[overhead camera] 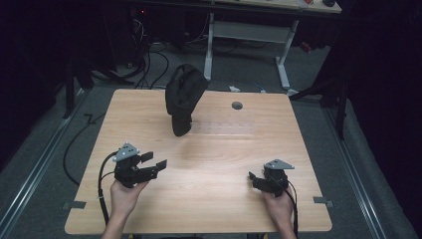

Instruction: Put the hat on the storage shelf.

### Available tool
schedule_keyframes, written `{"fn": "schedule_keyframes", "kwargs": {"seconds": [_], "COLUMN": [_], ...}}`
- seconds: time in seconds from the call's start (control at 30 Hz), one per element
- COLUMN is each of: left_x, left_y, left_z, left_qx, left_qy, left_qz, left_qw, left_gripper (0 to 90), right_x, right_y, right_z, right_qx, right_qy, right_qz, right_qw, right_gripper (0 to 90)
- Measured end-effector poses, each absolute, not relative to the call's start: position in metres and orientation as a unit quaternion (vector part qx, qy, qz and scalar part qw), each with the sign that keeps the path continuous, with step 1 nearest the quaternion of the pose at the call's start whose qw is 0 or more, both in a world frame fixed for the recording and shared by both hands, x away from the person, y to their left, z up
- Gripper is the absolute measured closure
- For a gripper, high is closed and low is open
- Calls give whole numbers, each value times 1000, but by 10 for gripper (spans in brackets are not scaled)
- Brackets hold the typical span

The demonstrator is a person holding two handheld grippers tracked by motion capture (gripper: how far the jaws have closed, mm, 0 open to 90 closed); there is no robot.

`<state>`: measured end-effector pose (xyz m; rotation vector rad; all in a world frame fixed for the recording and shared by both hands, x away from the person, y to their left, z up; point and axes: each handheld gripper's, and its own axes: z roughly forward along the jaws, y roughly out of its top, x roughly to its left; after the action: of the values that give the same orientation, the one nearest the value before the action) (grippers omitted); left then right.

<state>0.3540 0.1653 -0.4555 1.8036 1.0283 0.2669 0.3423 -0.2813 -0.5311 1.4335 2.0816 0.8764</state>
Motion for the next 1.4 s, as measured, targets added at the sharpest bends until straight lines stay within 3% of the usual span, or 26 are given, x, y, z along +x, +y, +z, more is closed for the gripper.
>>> {"fn": "schedule_keyframes", "kwargs": {"seconds": [0.8,1.17,1.4], "left_x": [355,363,362], "left_y": [151,135,134], "left_z": [-497,-534,-536], "left_qx": [766,799,799], "left_qy": [440,451,447], "left_qz": [114,178,190], "left_qw": [454,354,355], "left_gripper": [324,263,245], "right_x": [342,342,342], "right_y": [-281,-281,-281], "right_z": [-531,-531,-531], "right_qx": [522,521,522], "right_qy": [757,757,757], "right_qz": [319,319,319], "right_qw": [231,231,231], "right_gripper": [325,325,325]}}
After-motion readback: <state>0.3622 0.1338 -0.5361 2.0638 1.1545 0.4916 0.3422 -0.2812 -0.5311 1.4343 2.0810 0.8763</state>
